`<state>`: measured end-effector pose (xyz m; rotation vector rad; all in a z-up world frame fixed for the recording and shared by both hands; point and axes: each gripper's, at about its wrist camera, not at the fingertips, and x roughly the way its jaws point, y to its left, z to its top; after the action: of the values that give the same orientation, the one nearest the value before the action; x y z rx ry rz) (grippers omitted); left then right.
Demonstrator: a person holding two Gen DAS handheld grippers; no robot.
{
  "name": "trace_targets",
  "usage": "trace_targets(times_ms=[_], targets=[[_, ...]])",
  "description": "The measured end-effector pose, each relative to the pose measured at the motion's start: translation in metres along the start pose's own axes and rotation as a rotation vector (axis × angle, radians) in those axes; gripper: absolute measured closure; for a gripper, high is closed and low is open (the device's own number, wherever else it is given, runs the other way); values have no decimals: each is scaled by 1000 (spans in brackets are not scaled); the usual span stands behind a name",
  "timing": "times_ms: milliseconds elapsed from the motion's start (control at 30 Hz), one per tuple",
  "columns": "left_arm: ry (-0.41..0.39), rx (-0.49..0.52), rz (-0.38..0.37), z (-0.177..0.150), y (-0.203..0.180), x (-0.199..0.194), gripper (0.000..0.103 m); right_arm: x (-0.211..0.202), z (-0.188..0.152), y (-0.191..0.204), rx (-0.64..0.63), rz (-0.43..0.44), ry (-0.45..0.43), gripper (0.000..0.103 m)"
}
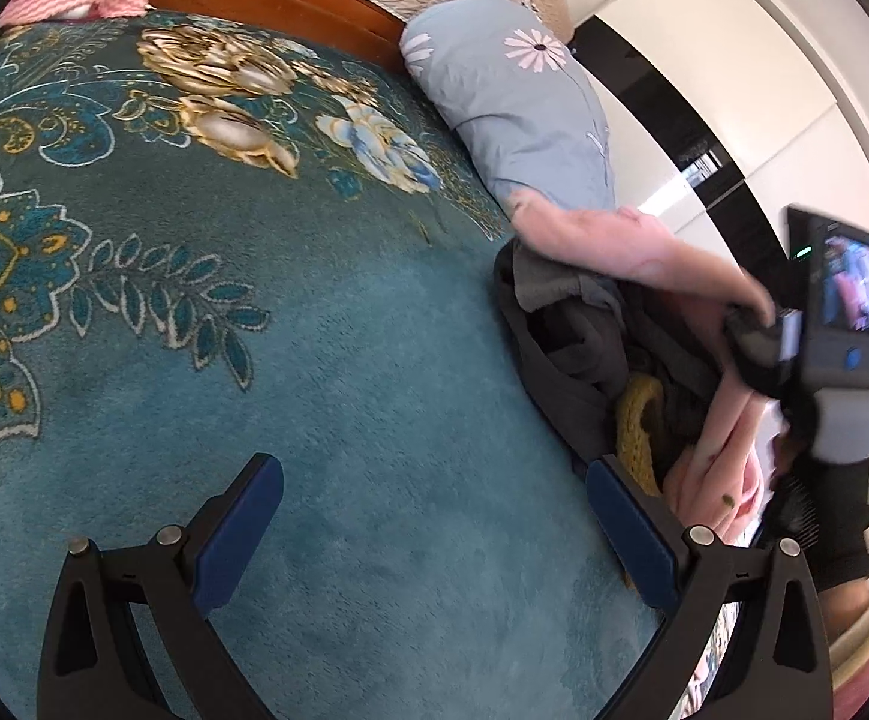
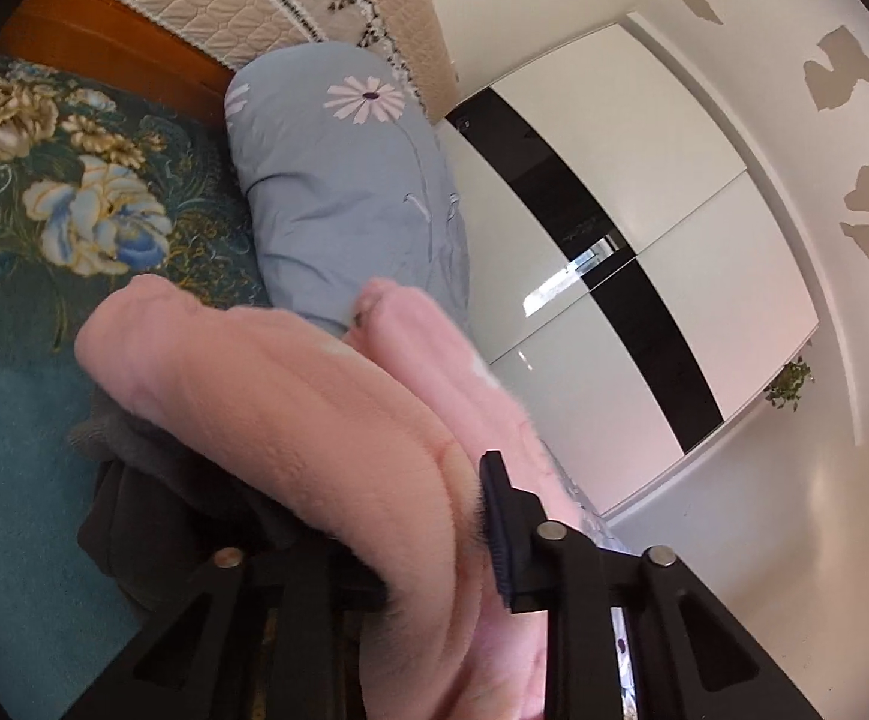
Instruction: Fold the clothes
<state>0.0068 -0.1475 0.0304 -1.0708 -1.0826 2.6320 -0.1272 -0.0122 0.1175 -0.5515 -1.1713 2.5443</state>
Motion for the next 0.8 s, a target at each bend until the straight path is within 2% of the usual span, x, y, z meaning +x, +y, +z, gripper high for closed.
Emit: trace_targets(times_ms=[167, 400, 500, 633, 700, 800], targets=[[-27, 22, -40, -5, -4, -8, 2, -30, -4, -59, 166, 44, -37, 88], [-112, -9, -178, -15, -2, -43, 2, -112, -26, -124, 226, 118, -184, 88], [-147, -26, -241, -19, -1, -55, 2, -155, -37, -145, 255, 182, -250, 88], [-159, -34, -261, -22, 1, -59, 2, -206, -44, -169, 282, 253, -345, 88], [-160, -39, -257, -24, 3, -59, 2, -218, -44, -177, 294, 265, -378, 88], [-152, -65, -251, -25, 10, -59, 2, -209, -50, -177, 296, 228, -352, 88]])
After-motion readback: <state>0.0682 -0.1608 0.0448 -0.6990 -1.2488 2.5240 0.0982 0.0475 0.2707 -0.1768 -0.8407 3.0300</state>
